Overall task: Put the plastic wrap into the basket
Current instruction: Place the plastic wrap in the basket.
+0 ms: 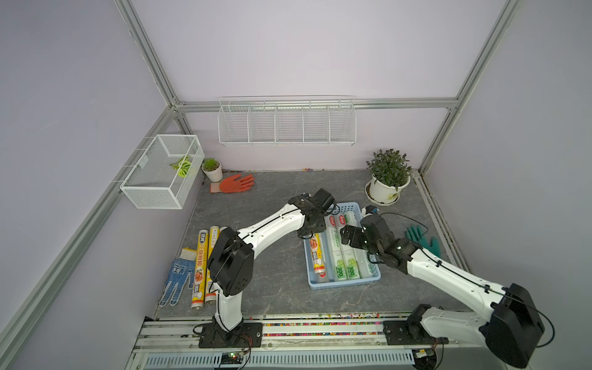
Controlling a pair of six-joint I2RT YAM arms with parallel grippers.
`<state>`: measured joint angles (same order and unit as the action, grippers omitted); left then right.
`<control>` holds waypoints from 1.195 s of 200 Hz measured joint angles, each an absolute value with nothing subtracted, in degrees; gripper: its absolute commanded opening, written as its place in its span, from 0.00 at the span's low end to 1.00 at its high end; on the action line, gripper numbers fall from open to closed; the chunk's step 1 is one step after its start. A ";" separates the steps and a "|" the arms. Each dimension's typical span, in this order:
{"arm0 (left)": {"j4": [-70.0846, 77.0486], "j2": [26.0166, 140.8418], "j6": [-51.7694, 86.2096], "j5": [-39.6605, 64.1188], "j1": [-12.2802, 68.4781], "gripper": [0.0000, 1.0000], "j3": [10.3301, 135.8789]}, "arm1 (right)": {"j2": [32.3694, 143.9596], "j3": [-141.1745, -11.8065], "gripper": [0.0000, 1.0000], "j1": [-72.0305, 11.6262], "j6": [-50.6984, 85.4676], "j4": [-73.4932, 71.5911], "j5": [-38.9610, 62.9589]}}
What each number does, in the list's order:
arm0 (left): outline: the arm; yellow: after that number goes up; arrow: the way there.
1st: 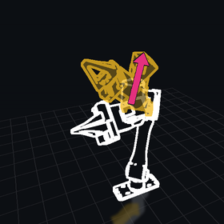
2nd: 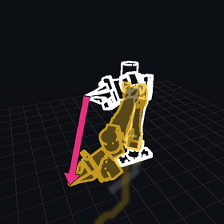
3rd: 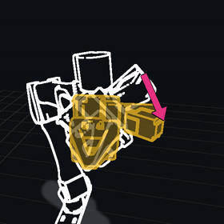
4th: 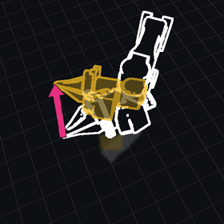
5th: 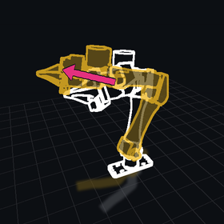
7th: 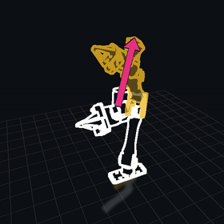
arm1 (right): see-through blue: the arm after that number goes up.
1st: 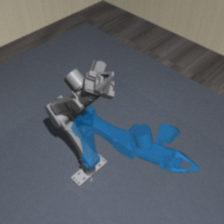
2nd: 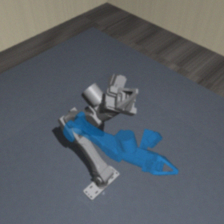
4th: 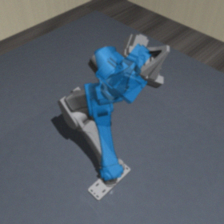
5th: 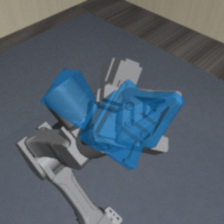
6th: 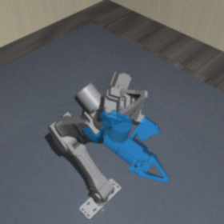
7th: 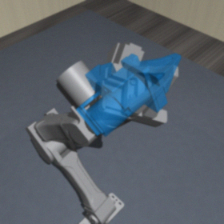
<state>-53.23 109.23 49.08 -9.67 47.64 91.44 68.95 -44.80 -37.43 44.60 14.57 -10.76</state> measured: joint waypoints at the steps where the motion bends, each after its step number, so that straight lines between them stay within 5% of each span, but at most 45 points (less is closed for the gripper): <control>1: -53.28 109.40 49.08 -9.61 47.66 0.03 91.46 | 68.95 -44.80 0.97 -37.41 44.60 14.57 -10.74; 110: -64.64 118.28 47.70 -10.31 49.04 0.08 100.12 | 69.54 -44.80 0.97 -37.36 45.21 14.55 -10.44; 239: -64.62 120.51 47.31 -9.61 49.12 0.31 100.44 | 69.63 -44.80 0.97 -37.36 45.23 14.79 -10.46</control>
